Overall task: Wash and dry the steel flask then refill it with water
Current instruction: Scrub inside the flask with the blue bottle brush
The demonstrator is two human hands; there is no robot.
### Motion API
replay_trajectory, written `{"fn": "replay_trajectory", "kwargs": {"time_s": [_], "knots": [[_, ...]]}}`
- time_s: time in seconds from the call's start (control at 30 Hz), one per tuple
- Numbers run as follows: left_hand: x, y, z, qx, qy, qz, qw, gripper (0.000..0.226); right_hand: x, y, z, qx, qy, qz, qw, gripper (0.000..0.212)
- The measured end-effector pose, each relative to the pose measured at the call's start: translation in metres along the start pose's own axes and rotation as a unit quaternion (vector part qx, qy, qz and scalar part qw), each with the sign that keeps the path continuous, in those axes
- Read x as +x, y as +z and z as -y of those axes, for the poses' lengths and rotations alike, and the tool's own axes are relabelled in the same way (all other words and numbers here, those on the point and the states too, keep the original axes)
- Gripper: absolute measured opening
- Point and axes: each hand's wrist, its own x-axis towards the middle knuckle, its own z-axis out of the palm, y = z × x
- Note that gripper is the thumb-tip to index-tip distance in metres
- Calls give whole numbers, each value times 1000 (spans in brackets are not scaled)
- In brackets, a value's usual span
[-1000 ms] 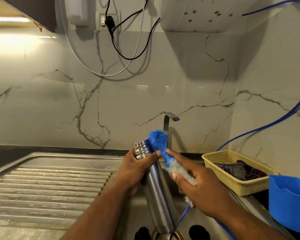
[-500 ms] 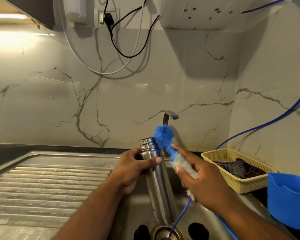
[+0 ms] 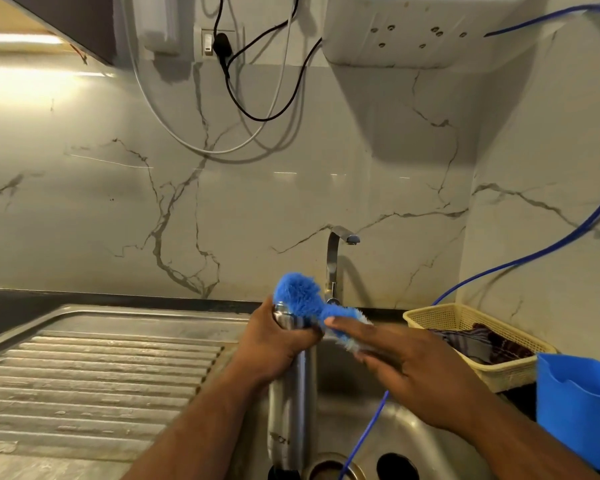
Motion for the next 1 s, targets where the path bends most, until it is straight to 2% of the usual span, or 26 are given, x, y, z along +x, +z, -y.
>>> {"fn": "replay_trajectory", "kwargs": {"time_s": [0.07,0.13,0.23,0.3,0.37,0.47,0.63,0.77,0.87,0.93,1.0], "knots": [[-9,10,1,52,40,24,998,32,2,6,9,-34,-28,12,999,71],[-12,21,5,87,78,5,993,36,2,10,17,-37,-33,17,999,71],[-7,14,-2,22,42,-54,997,35,2,8,9,-67,-26,-17,997,72],[-3,4,-7,13,48,-74,996,39,-1,3,-1,-93,-15,-14,995,71],[-6,2,-10,12,49,-55,997,40,-3,2,-1,-92,0,-10,996,69],[-13,18,-2,37,30,24,999,37,2,6,12,-94,0,-7,996,70],[-10,6,-6,14,19,36,999,31,0,1,-4,-95,-12,-25,995,75],[-6,-5,-8,-27,30,39,998,42,-3,1,-11,-84,8,-18,996,84],[-9,8,-5,38,13,55,998,28,-1,4,-4,-91,-8,-35,995,82],[-14,24,-3,103,18,12,994,37,2,8,7,-91,-10,-44,995,80],[-15,38,-1,152,58,-88,983,46,4,12,16,-66,26,-61,996,79]]}}
